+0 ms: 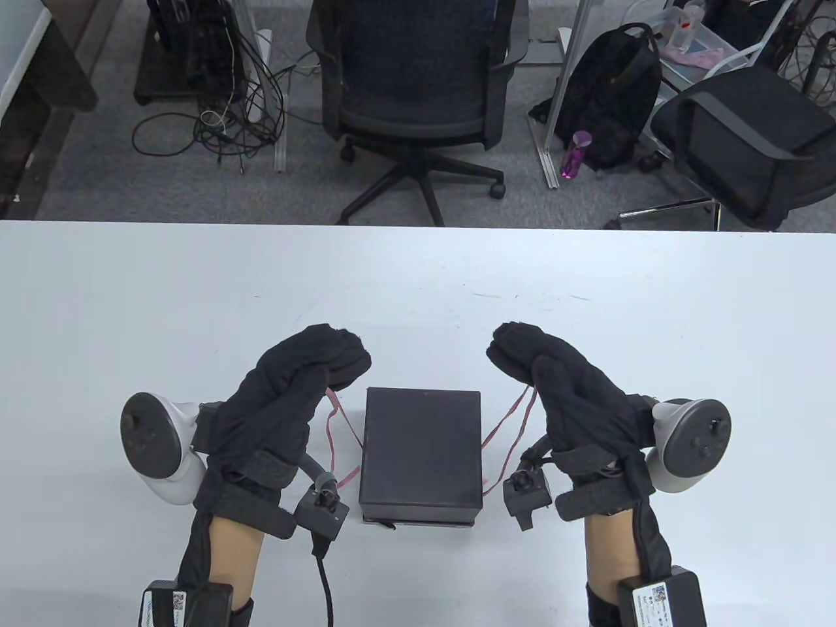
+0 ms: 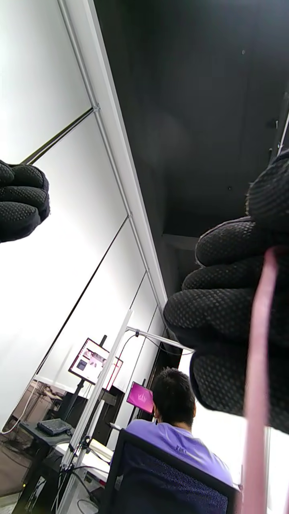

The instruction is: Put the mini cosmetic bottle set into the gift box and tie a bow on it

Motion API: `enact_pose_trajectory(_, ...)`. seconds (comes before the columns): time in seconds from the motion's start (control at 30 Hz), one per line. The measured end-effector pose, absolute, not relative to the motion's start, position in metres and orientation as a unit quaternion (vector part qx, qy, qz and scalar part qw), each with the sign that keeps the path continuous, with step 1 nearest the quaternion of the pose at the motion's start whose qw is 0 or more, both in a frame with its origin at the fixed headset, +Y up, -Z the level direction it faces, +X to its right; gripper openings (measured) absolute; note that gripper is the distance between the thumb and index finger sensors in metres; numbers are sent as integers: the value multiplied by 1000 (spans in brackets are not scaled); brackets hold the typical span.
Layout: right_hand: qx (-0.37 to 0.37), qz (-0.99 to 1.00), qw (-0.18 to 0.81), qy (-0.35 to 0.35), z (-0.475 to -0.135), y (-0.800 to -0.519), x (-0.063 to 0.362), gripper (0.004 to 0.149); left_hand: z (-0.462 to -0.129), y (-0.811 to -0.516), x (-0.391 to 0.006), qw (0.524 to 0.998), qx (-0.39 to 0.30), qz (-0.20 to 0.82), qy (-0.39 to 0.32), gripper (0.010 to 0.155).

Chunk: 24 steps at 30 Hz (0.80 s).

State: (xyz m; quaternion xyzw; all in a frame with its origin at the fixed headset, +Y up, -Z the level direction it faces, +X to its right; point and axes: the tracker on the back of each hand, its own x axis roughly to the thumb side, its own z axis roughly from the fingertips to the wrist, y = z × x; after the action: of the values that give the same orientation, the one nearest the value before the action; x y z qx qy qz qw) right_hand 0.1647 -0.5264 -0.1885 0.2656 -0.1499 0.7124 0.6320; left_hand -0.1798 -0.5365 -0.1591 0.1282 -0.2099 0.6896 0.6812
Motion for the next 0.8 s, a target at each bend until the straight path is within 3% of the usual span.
enact_pose_trajectory(0.27,289,703,633,-146,-185,-519,155,49,-160,-542,-174,692,121,678,-218,43)
enact_pose_trajectory(0.5,281,729,612,-121,-186,-531,150,50,-163,-556,-171,700,106,672,-218,45)
enact_pose_trajectory(0.67,275,736,608,-109,-186,-539,149,50,-159,-533,-172,674,130,688,-235,44)
enact_pose_trajectory(0.8,276,739,605,-105,-186,-543,146,51,-151,-514,-170,684,142,673,-244,44)
